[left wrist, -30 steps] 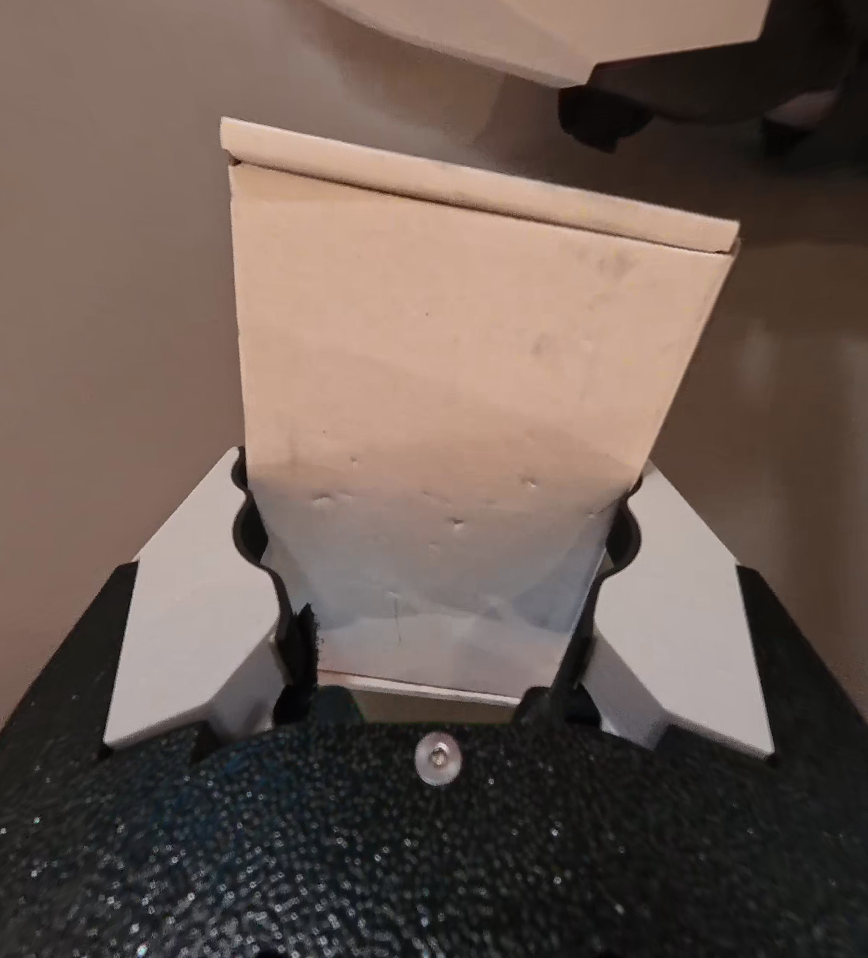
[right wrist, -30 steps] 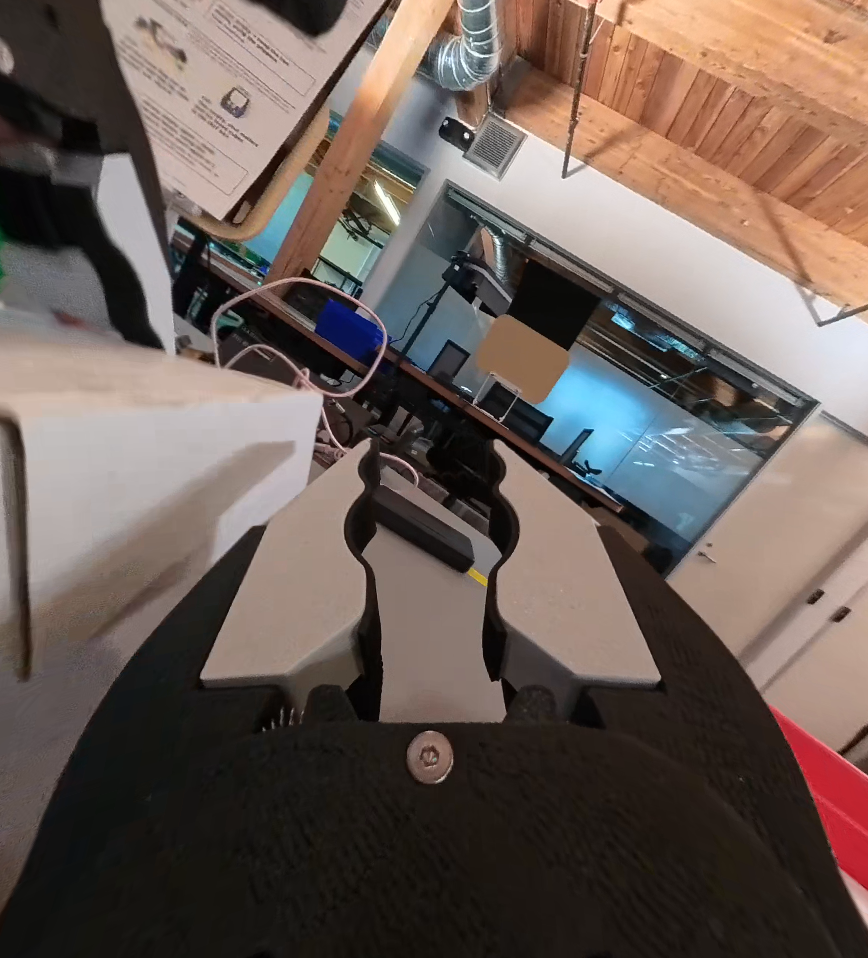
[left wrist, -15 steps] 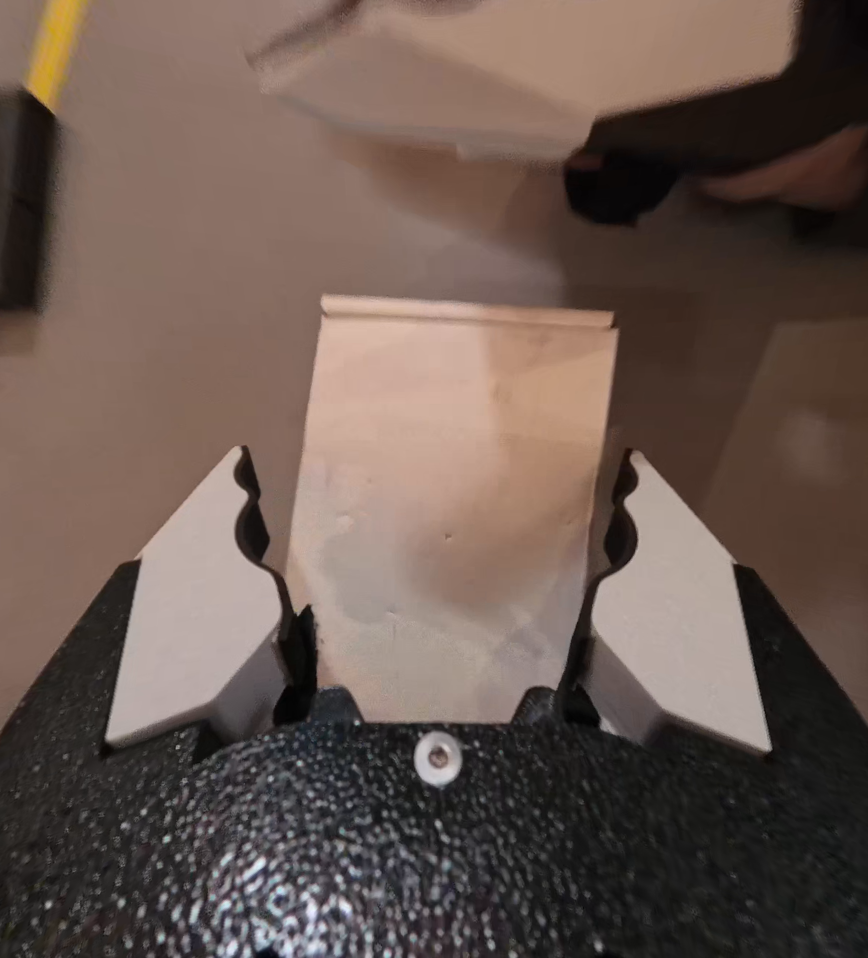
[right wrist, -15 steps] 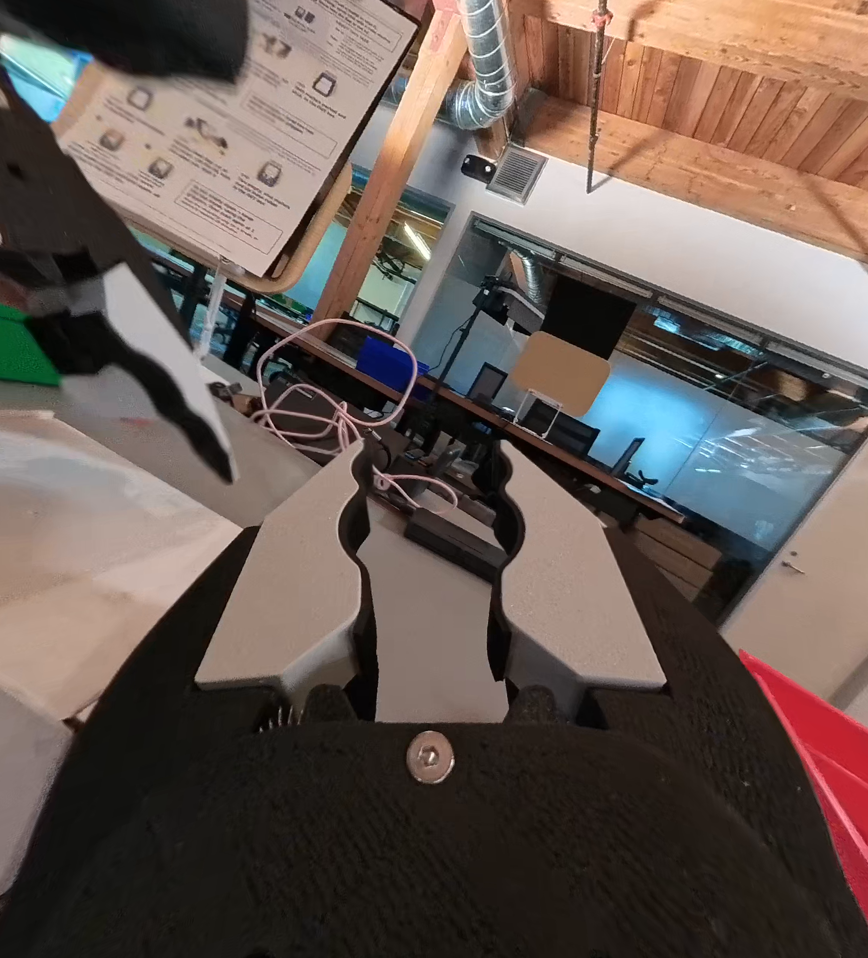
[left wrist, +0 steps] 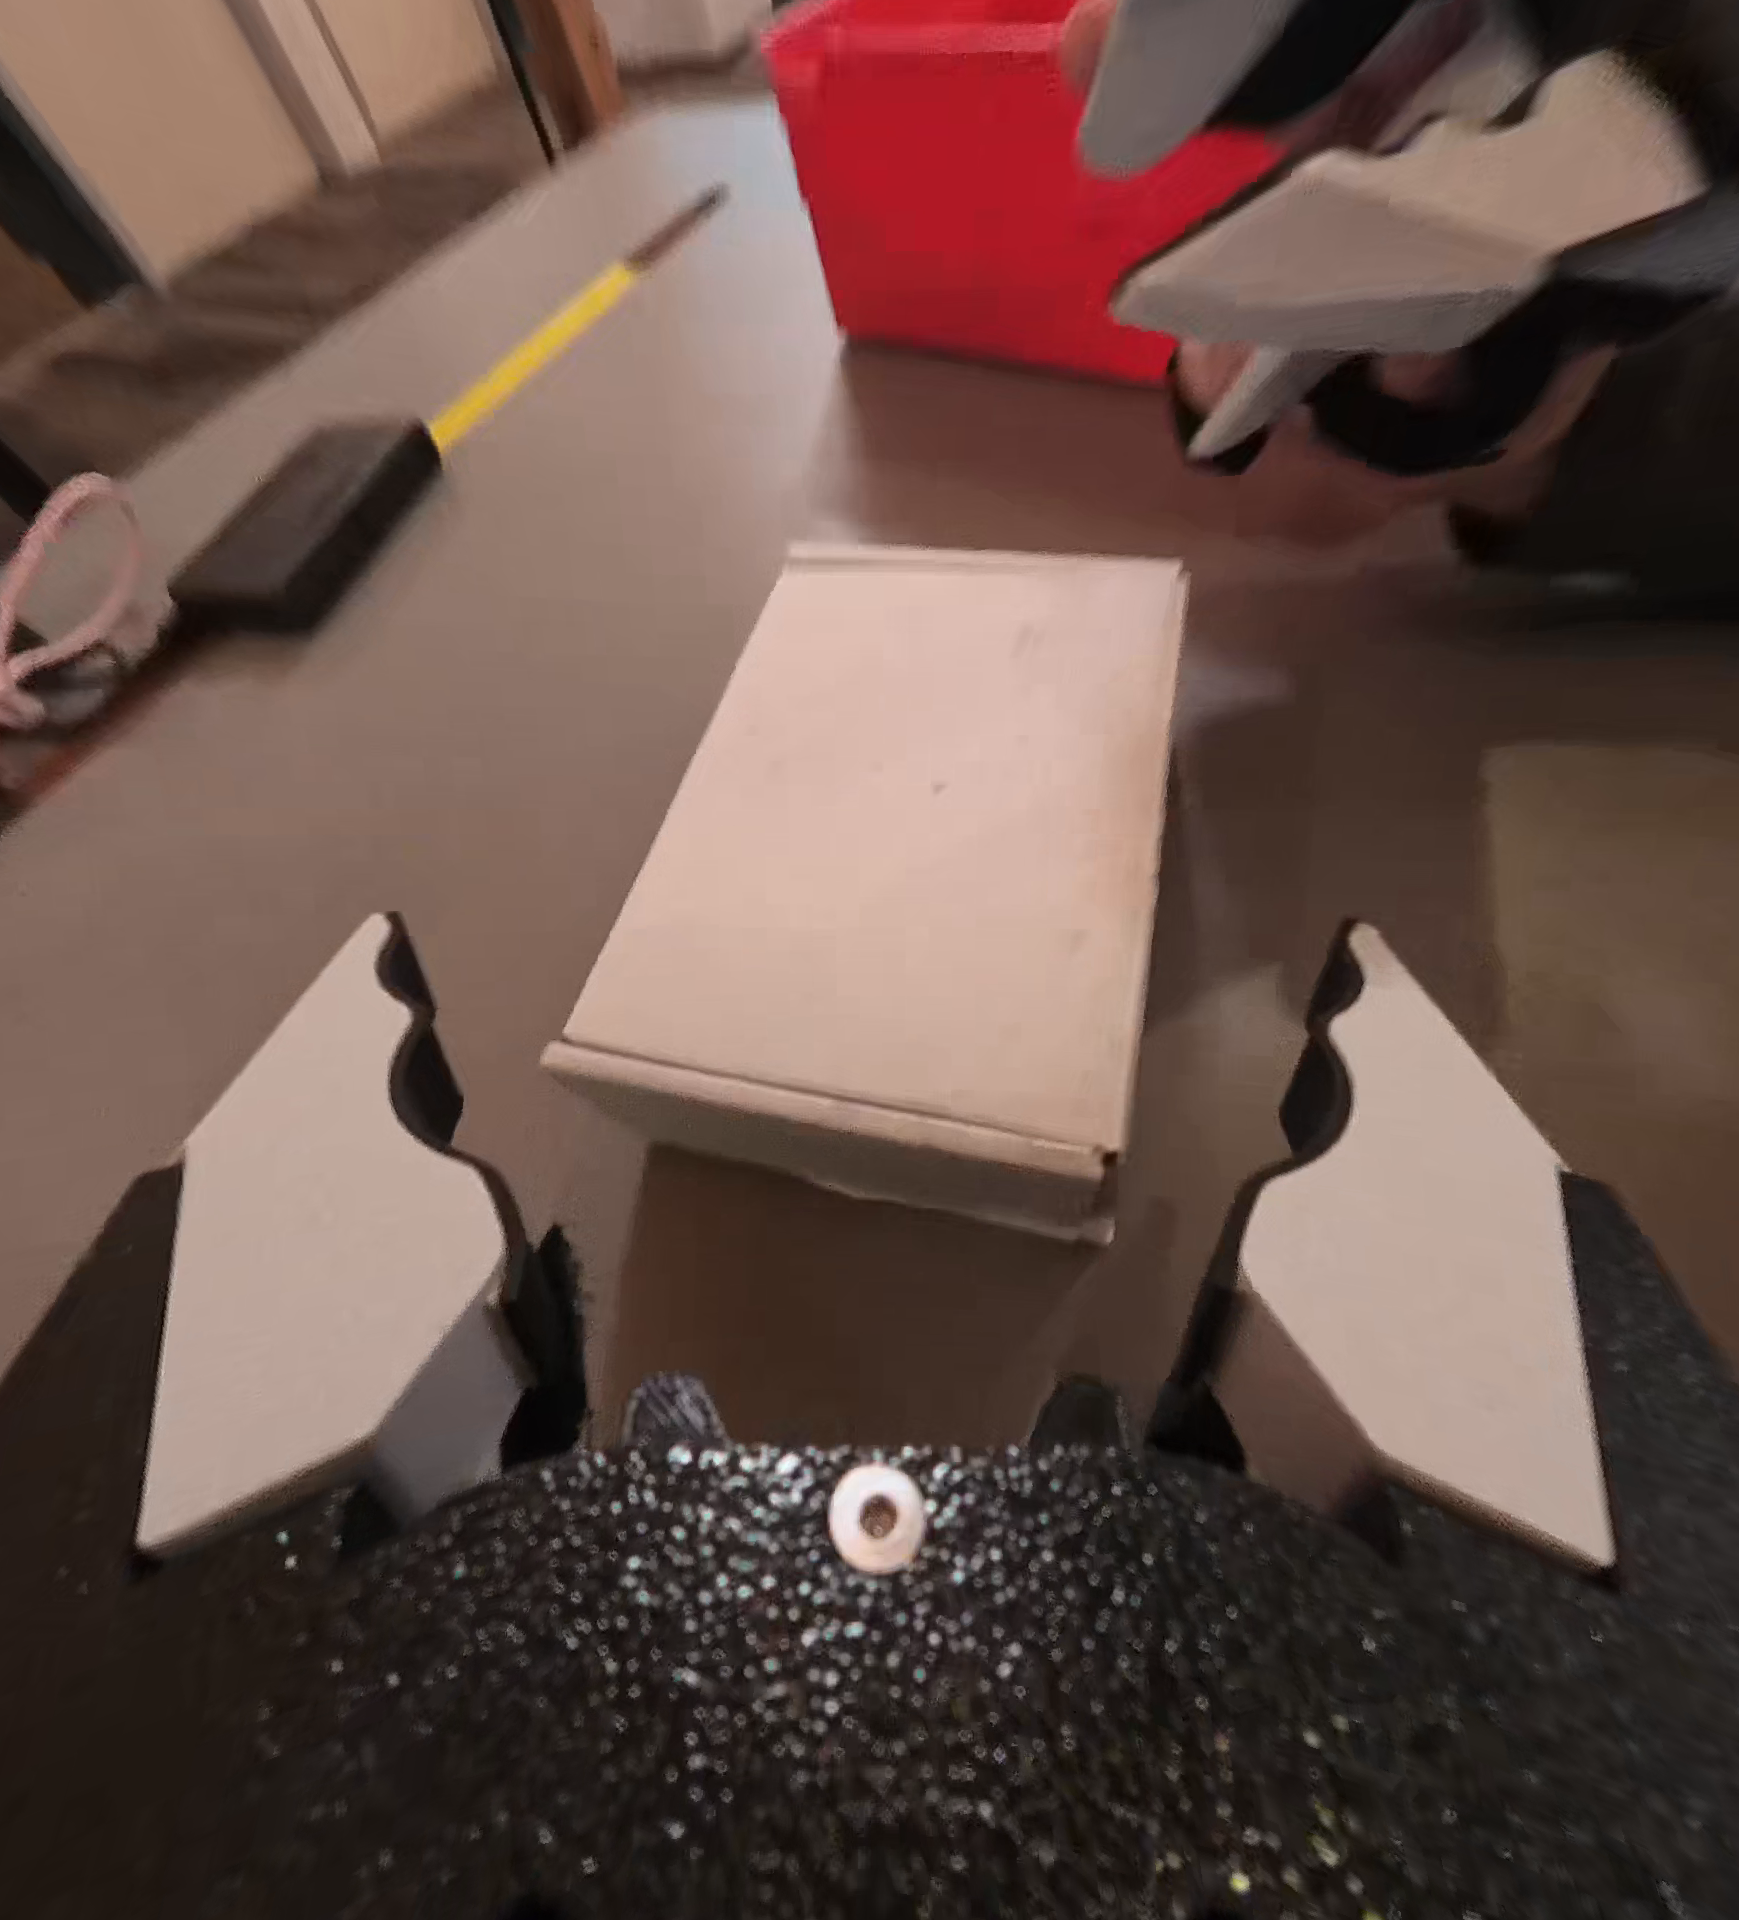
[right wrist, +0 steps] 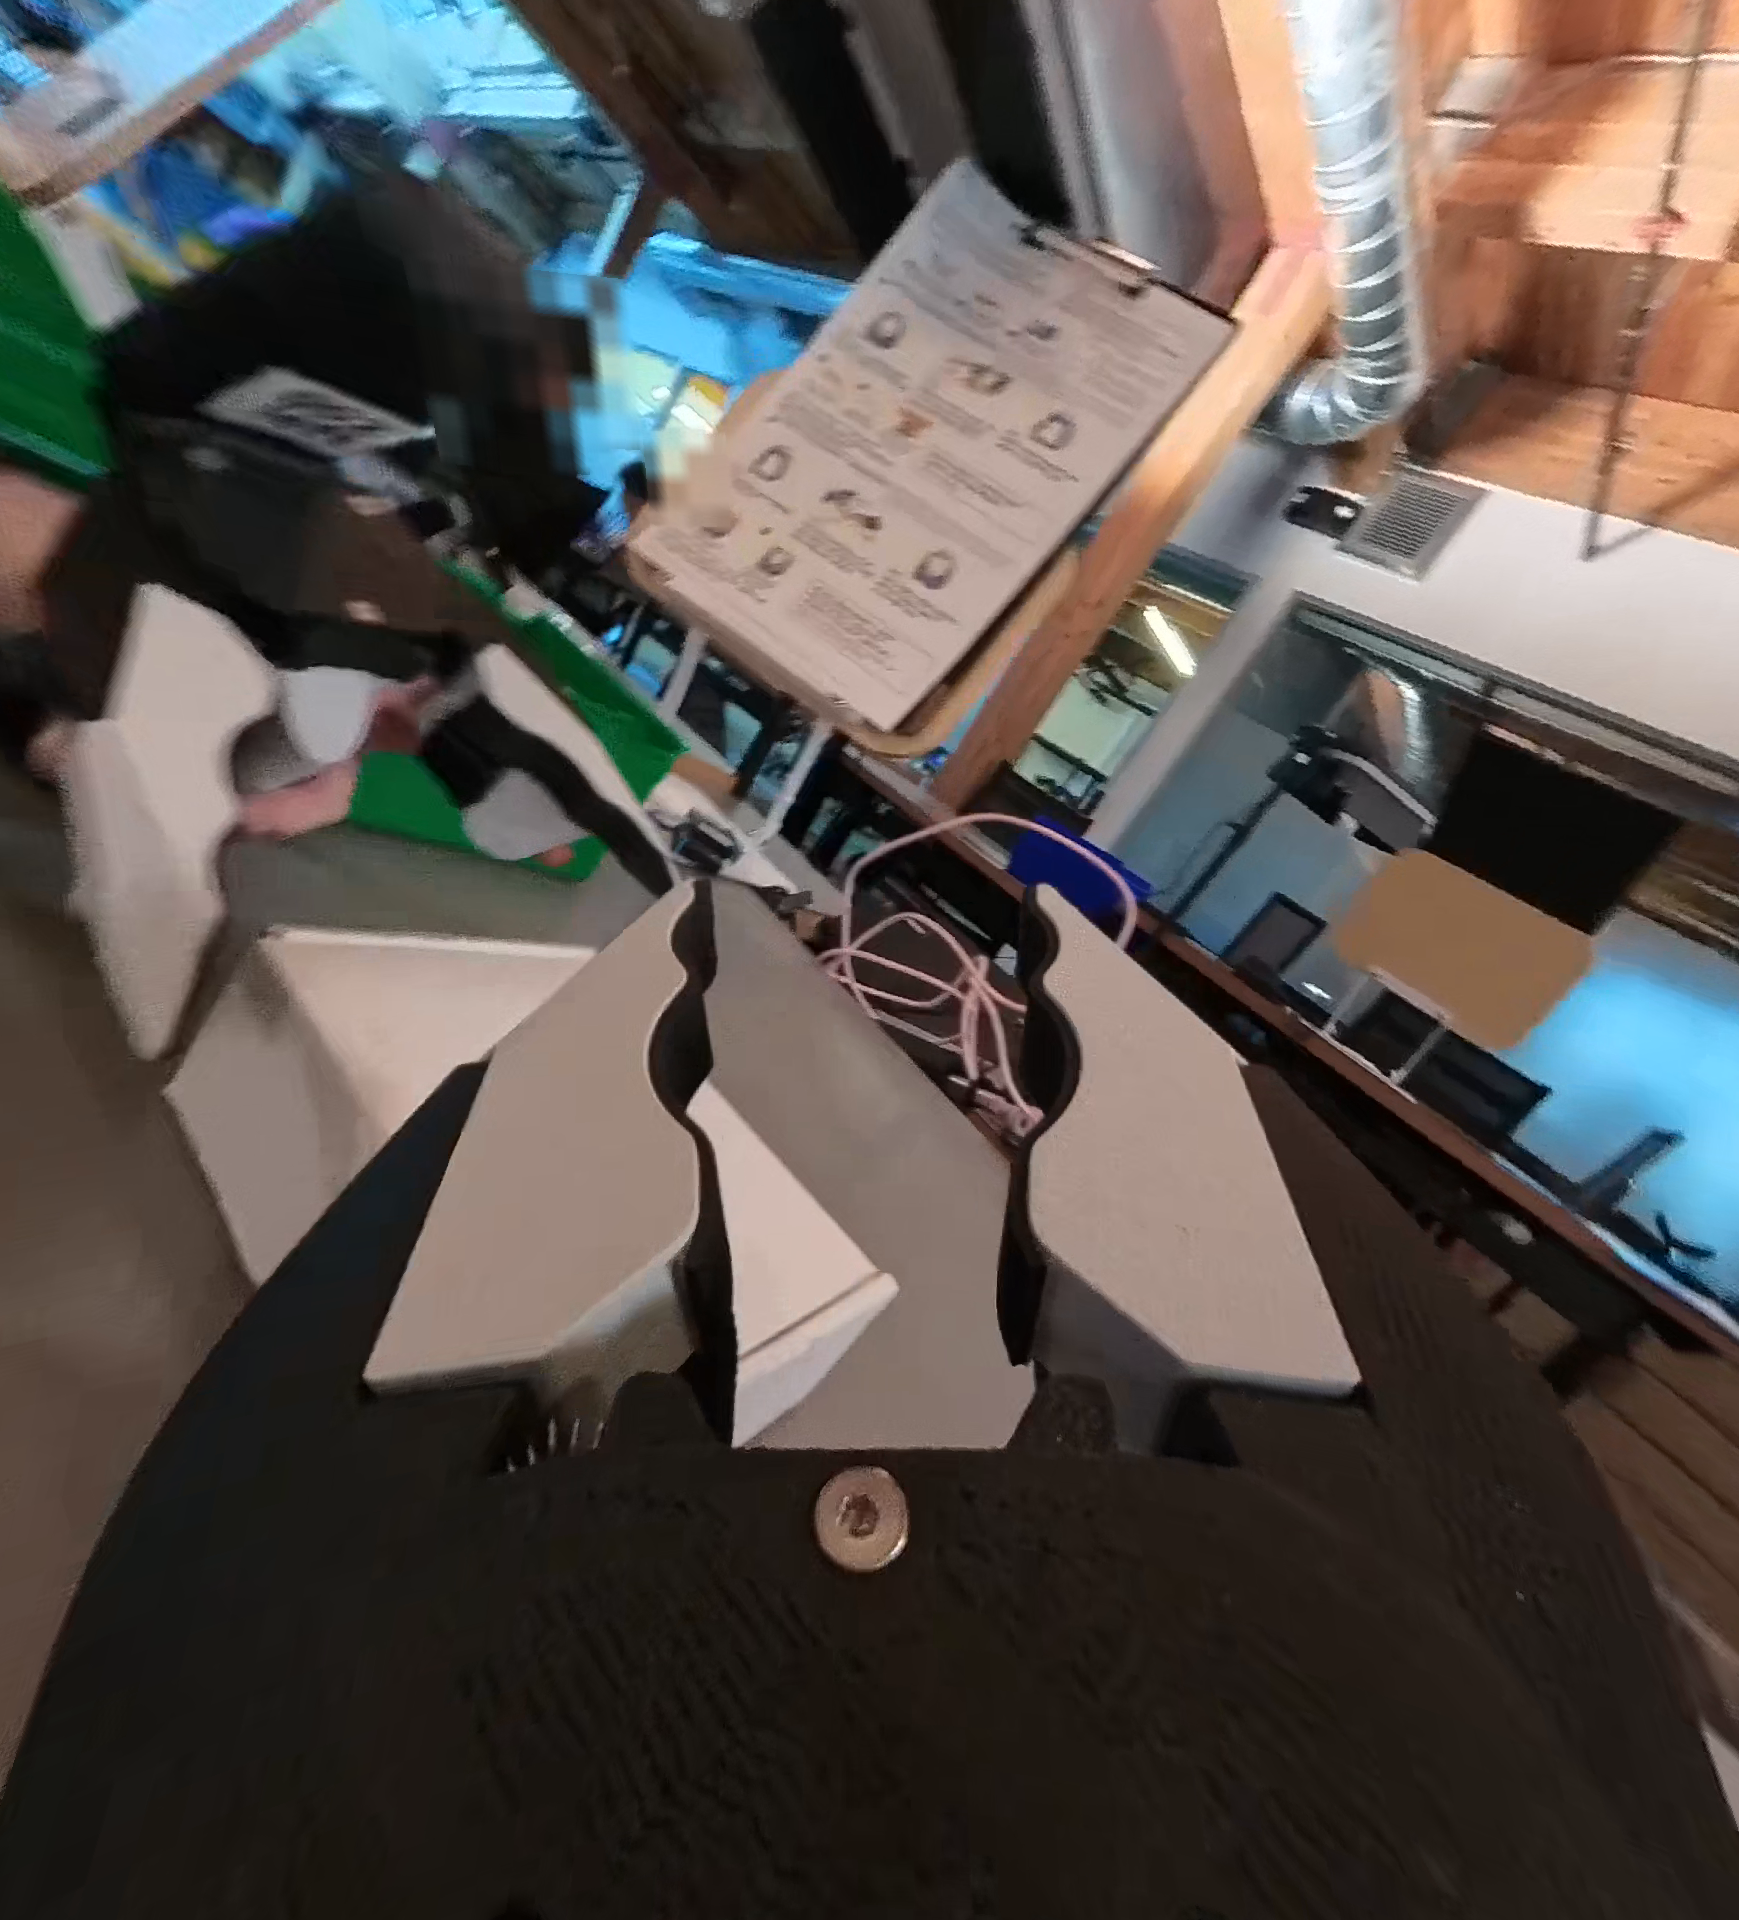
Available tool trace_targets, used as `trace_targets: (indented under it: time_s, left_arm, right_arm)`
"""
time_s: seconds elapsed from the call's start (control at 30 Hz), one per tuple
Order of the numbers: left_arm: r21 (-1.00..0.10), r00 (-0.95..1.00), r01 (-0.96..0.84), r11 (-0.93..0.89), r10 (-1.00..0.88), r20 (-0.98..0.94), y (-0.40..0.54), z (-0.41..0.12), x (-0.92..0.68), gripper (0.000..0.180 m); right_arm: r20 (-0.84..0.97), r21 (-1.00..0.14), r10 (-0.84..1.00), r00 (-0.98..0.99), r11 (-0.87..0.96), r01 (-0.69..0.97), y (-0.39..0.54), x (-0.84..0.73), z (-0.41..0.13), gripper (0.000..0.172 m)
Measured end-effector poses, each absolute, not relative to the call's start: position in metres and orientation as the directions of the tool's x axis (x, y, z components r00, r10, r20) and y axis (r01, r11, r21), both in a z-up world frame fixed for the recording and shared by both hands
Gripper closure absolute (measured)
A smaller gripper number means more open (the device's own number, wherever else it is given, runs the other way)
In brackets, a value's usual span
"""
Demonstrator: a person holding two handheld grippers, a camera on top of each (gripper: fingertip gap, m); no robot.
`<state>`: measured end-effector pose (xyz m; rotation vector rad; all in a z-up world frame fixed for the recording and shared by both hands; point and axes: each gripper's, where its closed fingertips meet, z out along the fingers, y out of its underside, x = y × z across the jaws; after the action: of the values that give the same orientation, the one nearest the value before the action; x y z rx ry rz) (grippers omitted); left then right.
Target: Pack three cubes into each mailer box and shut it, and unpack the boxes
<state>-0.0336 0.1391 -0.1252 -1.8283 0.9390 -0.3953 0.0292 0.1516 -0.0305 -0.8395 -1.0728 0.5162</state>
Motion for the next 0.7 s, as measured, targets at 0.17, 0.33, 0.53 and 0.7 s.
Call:
trace_targets:
  time_s: [0.17, 0.33, 0.53, 0.7]
  left_arm:
    - [-0.879, 0.588, -0.437, -0.189, -0.800, -0.120, 0.135, -0.146, -0.033, 0.051]
    - [-0.855, 0.614, -0.478, -0.203, -0.773, -0.160, 0.141, -0.155, -0.040, 0.049]
    - [-0.865, 0.636, -0.456, -0.208, -0.756, -0.154, 0.147, -0.155, -0.039, 0.049]
    - [-0.892, 0.673, -0.371, -0.257, -0.736, -0.068, 0.150, -0.149, -0.039, 0.051]
  right_arm:
    - [0.682, -0.725, 0.692, 0.238, 0.682, 0.094, 0.121, 0.014, -0.057, 0.111]
    - [0.831, -0.553, 0.553, 0.062, 0.808, 0.204, 0.101, 0.025, -0.100, 0.109]
    - [0.872, -0.470, 0.490, -0.025, 0.849, 0.242, 0.091, 0.018, -0.114, 0.108]
    - [0.909, -0.386, 0.416, -0.033, 0.869, 0.310, 0.095, 0.018, -0.116, 0.109]
